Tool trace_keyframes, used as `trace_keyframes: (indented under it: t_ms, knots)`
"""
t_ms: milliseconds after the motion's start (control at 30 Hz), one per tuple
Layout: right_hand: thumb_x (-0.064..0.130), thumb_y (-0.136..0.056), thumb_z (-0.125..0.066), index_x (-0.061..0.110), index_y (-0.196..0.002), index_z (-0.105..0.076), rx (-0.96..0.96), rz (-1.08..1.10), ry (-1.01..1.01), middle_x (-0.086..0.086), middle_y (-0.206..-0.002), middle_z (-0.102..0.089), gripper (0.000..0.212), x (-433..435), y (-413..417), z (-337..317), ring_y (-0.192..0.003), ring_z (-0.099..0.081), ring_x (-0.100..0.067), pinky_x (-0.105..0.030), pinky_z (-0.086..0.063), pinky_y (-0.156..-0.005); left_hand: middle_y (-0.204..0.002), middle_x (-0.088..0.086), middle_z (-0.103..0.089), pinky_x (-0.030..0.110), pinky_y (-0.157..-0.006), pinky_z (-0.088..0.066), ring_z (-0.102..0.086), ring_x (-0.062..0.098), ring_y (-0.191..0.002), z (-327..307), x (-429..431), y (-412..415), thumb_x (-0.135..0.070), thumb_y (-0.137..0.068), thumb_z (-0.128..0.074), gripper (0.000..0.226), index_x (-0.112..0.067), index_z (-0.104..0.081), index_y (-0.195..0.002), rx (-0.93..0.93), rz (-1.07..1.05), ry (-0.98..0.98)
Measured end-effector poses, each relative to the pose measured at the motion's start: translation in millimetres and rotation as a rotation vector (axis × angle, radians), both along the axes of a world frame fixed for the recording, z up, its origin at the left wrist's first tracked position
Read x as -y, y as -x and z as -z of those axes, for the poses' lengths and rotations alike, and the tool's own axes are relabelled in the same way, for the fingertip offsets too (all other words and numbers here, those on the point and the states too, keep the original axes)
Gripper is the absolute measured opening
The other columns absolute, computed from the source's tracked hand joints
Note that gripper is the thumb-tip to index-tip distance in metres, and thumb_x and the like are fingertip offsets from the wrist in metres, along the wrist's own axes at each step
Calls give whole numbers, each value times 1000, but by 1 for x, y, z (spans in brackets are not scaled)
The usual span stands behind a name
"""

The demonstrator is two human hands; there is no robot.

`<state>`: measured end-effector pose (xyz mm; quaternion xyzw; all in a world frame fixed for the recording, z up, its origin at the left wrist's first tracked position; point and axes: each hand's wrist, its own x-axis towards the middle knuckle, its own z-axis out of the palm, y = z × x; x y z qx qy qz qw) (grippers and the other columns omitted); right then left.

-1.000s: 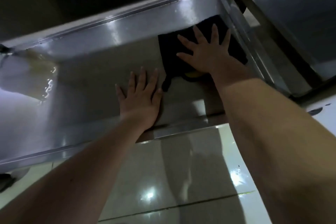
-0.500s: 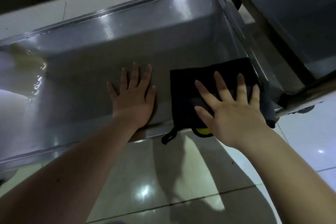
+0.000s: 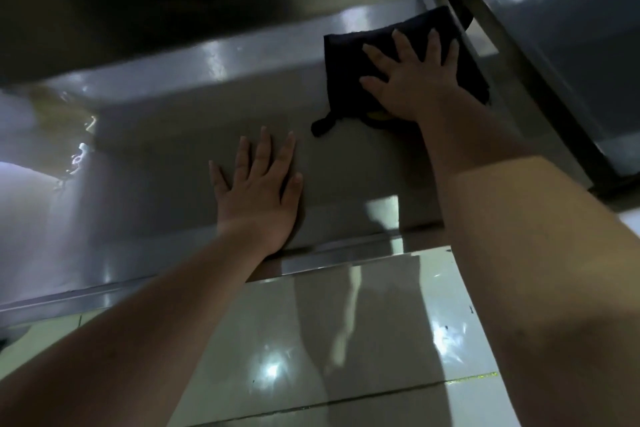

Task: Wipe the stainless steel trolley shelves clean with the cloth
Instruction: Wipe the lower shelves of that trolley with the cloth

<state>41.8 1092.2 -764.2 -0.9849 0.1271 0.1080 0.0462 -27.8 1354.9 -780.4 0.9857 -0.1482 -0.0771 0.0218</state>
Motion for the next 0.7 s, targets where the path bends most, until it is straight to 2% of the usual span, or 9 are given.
trace_keyframes:
  t_ms: [200,300,367,500,600,700]
  knots:
    - [69,-94,-17,57,-147,10,-24,45,-83,8,-163,18,60,-25,116,-4,-146,20,-42,-61,13,-114,-164,-10,13,61,-116,9,14,19,-150,0,4,-2,-49,-100,-17,58,-47,8,-152,2,-2,0]
    - [71,-86,-4,58,-145,14,-3,2,-16,7,-163,16,63,-55,175,-1,-146,17,-44,-62,9,-114,-164,-9,12,62,-115,10,14,20,-150,-1,4,-4,-47,-102,-19,57,-46,6,-153,-1,-1,13]
    - [71,-84,1,57,-145,15,14,-20,19,7,-164,14,65,-63,186,0,-146,14,-44,-63,7,-114,-164,-9,12,60,-116,9,13,19,-150,-3,4,-4,-45,-103,-21,57,-46,4,-153,-14,9,20]
    - [72,-90,-13,61,-142,16,-42,8,-13,11,-162,18,61,-60,181,-2,-146,19,-41,-61,9,-115,-165,-7,1,55,-119,5,8,23,-151,-15,-22,-18,-38,-104,-30,55,-42,-8,-155,-76,22,200]
    - [71,-87,-10,61,-142,17,-53,17,3,13,-162,17,63,-63,182,-3,-146,17,-41,-60,8,-116,-165,-8,-1,62,-117,4,7,27,-151,-15,-84,-37,-44,-103,-31,53,-42,-17,-154,25,-40,82]
    - [69,-89,-8,59,-142,22,-107,34,-19,16,-160,22,61,-82,183,-10,-145,18,-44,-64,7,-115,-164,-13,6,66,-113,9,13,26,-150,-9,-122,-38,-56,-100,-23,54,-50,-8,-152,18,-104,1]
